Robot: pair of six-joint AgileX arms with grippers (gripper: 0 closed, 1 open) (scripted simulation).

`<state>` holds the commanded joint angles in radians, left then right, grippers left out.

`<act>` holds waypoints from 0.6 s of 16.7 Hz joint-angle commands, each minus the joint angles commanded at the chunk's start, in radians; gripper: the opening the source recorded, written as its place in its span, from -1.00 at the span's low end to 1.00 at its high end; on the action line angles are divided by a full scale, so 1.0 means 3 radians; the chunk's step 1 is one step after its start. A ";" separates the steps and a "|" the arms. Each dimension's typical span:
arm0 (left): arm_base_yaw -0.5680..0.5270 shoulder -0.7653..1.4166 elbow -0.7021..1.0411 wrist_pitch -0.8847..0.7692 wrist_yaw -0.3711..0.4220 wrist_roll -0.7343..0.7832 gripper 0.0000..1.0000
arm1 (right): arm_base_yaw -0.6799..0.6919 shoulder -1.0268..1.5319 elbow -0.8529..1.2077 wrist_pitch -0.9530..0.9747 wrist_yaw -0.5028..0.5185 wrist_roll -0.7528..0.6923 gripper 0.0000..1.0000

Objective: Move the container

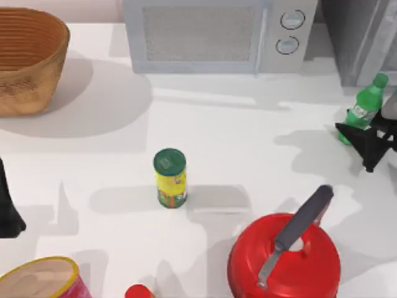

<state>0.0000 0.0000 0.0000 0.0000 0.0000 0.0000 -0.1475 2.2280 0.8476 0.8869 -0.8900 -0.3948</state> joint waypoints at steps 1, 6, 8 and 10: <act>0.0000 0.0000 0.0000 0.0000 0.0000 0.0000 1.00 | -0.0226 -0.0030 0.0051 -0.0322 -0.0209 -0.0181 -1.00; 0.0000 0.0000 0.0000 0.0000 0.0000 0.0000 1.00 | -0.1294 -0.0282 0.0316 -0.1767 -0.1201 -0.1081 -1.00; 0.0000 0.0000 0.0000 0.0000 0.0000 0.0000 1.00 | -0.1628 -0.0403 0.0415 -0.2157 -0.1518 -0.1385 -1.00; 0.0000 0.0000 0.0000 0.0000 0.0000 0.0000 1.00 | -0.1862 -0.0501 0.0491 -0.2405 -0.1748 -0.1608 -1.00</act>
<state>0.0000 0.0000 0.0000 0.0000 0.0000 0.0000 -0.7060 2.0777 0.9950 0.1654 -1.4144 -0.8773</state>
